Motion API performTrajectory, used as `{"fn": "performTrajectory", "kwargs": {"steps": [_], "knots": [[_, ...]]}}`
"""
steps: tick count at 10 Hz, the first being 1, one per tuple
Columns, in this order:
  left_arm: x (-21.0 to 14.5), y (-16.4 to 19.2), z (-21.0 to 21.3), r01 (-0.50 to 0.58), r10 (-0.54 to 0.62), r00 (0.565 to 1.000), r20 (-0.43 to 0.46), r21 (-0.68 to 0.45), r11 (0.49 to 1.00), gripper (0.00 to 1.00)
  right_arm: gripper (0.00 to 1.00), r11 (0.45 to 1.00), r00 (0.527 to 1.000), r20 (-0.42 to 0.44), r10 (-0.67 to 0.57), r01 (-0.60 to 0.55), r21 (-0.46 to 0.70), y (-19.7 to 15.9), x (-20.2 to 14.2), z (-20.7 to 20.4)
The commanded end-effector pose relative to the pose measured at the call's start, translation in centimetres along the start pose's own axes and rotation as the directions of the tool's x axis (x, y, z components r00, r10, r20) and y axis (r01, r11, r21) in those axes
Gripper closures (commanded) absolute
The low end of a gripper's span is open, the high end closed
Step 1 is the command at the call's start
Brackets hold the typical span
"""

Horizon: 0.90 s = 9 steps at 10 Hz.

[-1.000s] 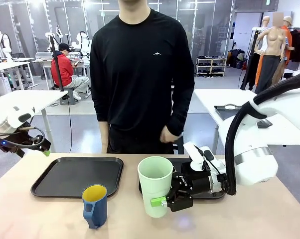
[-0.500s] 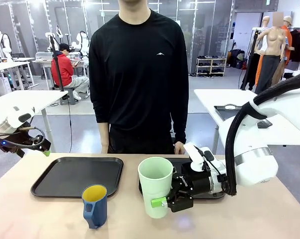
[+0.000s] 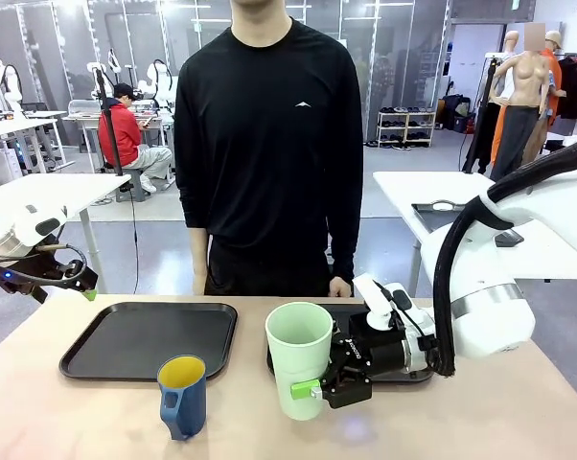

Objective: Sort and store the cups by type.
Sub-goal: Place the picked Reusable plastic cup into the Flat Tray indicated by the person.

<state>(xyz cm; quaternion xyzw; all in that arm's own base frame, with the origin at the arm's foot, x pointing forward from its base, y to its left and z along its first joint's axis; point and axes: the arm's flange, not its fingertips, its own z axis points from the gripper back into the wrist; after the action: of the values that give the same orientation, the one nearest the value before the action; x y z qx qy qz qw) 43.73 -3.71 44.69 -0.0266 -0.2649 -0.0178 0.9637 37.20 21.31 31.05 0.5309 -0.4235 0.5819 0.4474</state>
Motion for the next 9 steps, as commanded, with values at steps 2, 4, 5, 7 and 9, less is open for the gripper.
{"fn": "performTrajectory", "kwargs": {"steps": [2,4,5,7,9], "knots": [[0.02,0.09,0.03,-0.003,0.003,1.0,0.001,-0.004,1.0,0.0,0.53,1.0,1.0,0.007,0.013,-0.013,0.004,-0.09,0.03,-0.11],[0.02,0.09,0.03,-0.003,0.003,1.0,0.001,-0.004,1.0,0.0,0.53,1.0,1.0,0.007,0.013,-0.013,0.004,-0.09,0.03,-0.11],[0.02,0.09,0.03,-0.003,0.003,1.0,0.001,-0.004,1.0,0.0,0.53,1.0,1.0,0.007,0.013,-0.013,0.004,-0.09,0.03,-0.11],[0.02,0.09,0.03,-0.003,0.003,1.0,0.001,-0.004,1.0,0.0,0.53,1.0,1.0,0.007,0.013,-0.013,0.004,-0.09,0.03,-0.11],[0.02,0.09,0.03,-0.003,0.003,1.0,0.001,-0.004,1.0,0.0,0.53,1.0,1.0,0.007,0.013,-0.013,0.004,-0.09,0.03,-0.11]]}}
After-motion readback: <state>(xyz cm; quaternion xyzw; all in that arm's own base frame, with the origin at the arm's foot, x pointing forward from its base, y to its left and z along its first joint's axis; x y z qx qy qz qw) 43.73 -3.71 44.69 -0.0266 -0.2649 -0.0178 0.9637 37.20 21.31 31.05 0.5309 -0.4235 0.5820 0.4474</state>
